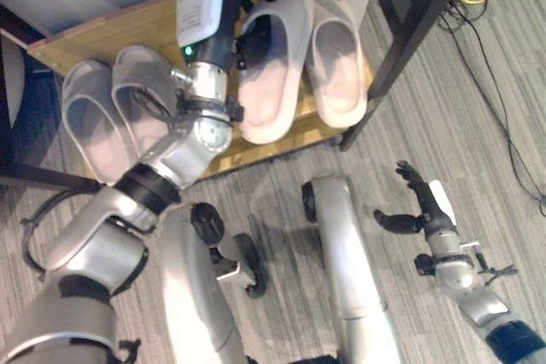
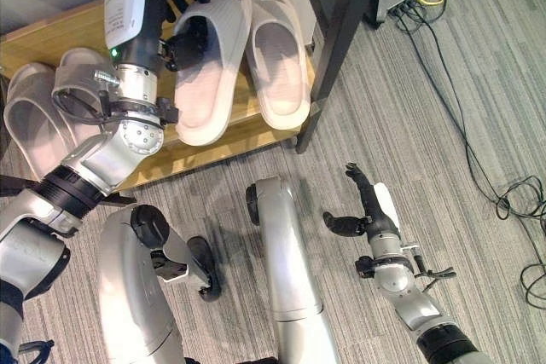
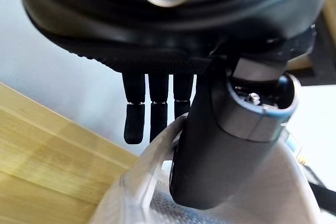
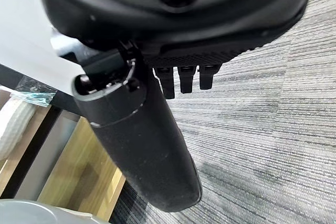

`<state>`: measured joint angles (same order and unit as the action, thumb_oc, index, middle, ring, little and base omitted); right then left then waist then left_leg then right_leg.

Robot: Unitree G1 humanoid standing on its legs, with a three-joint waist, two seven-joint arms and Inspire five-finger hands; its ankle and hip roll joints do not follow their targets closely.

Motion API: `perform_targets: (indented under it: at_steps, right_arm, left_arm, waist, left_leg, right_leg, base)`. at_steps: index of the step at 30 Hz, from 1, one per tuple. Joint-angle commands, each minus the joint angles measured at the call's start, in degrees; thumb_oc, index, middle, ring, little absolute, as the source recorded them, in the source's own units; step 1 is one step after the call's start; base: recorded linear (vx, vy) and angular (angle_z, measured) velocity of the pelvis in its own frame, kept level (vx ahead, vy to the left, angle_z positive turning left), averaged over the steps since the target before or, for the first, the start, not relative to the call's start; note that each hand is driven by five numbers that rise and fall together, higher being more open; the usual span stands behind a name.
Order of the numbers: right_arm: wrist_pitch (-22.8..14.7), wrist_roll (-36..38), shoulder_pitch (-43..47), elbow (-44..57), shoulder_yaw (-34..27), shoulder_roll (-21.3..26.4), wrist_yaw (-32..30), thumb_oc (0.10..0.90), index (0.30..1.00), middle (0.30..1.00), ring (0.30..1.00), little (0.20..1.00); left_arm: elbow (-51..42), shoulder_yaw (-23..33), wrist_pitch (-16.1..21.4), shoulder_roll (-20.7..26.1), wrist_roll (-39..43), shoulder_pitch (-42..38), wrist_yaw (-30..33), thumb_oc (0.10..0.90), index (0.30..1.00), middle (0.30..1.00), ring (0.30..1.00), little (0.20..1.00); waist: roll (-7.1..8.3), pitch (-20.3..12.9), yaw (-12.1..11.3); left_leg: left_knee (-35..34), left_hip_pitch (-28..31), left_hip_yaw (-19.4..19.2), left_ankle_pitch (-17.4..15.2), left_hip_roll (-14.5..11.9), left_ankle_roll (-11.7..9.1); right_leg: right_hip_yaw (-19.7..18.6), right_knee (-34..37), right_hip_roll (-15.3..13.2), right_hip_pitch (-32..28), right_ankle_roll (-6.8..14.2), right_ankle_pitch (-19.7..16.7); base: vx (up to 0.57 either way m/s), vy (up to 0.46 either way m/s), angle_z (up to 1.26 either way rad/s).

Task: Arrange the slippers neatly on the shoe rack.

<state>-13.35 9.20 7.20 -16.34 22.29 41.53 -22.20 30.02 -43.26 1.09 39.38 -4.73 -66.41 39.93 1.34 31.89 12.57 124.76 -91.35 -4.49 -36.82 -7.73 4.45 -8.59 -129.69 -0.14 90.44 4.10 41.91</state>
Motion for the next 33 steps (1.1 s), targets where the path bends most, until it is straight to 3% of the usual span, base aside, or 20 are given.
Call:
perform_targets:
  at_steps: [1,15,16,18,26,33]
  right_arm:
    - [-4.09,-0.71,2.89,6.77,-2.01,2.82,-0.32,0.8,0.9,0.9,0.9,0.9]
    - [-3.6,-1.86,2.47,7.21,-1.55,3.58,1.47,0.8,0.9,0.9,0.9,0.9]
    - [-3.5,-1.73,2.78,7.17,-1.17,3.67,1.85,0.8,0.9,0.9,0.9,0.9]
    - [-3.42,-1.61,3.02,7.19,-0.97,3.74,2.07,0.8,0.9,0.9,0.9,0.9]
    - [-3.05,-1.43,3.63,7.07,-0.42,4.06,2.7,0.8,0.9,0.9,0.9,0.9]
    - [-3.54,-1.1,2.91,7.49,-2.06,4.5,2.78,0.8,0.9,0.9,0.9,0.9]
  left_arm:
    - [2.18,0.46,1.66,-0.5,0.36,-12.61,1.8,0.4,0.3,0.3,0.3,0.3]
    - [5.84,2.22,-0.86,-0.6,-0.83,-11.03,-0.06,0.4,0.3,0.3,0.3,0.3]
    - [6.37,2.02,-1.05,-1.15,-0.63,-11.01,-0.58,0.678,0.716,0.716,0.716,0.716]
    - [6.63,2.05,-1.06,-1.46,-0.3,-11.1,-0.88,0.8,0.9,0.9,0.9,0.9]
    - [8.13,1.18,-1.12,-3.53,0.29,-12.89,-2.56,0.8,0.9,0.9,0.9,0.9]
    - [2.07,1.04,0.0,-1.33,-2.61,-9.4,-3.71,0.8,0.9,0.9,0.9,0.9]
  waist:
    - [3.24,-2.1,-0.25]
    - [3.83,-2.1,-0.2]
    - [4.03,-2.1,-0.11]
    - [4.17,-2.1,-0.02]
    - [4.21,-2.1,0.2]
    - [3.71,-2.1,-0.18]
  left_leg:
    - [-2.45,1.4,4.67,-3.29,3.33,-2.8]
    - [-2.26,1.4,3.63,-2.61,4.3,-3.64]
    - [-2.26,1.4,3.51,-2.62,4.36,-3.75]
    - [-2.2,1.4,3.47,-2.58,4.44,-3.77]
    - [-1.99,1.4,3.14,-2.54,4.66,-3.78]
    - [-1.78,1.4,3.0,-2.58,4.84,-3.87]
  right_leg:
    - [-2.51,4.81,-5.66,-0.49,-0.82,0.09]
    - [-3.01,3.18,-5.56,-0.49,-1.21,0.17]
    - [-3.23,3.12,-5.6,-0.49,-1.29,0.21]
    - [-3.35,3.04,-5.61,-0.49,-1.29,0.28]
    - [-3.55,2.94,-5.49,-0.49,-1.2,0.18]
    - [-3.43,2.84,-5.46,-0.49,-1.04,0.02]
  base:
    - [0.0,0.0,0.0]
    - [-0.01,0.0,0.01]
    - [0.0,0.0,0.0]
    - [-0.01,0.0,0.02]
    - [0.0,0.0,0.0]
    - [0.0,0.0,0.0]
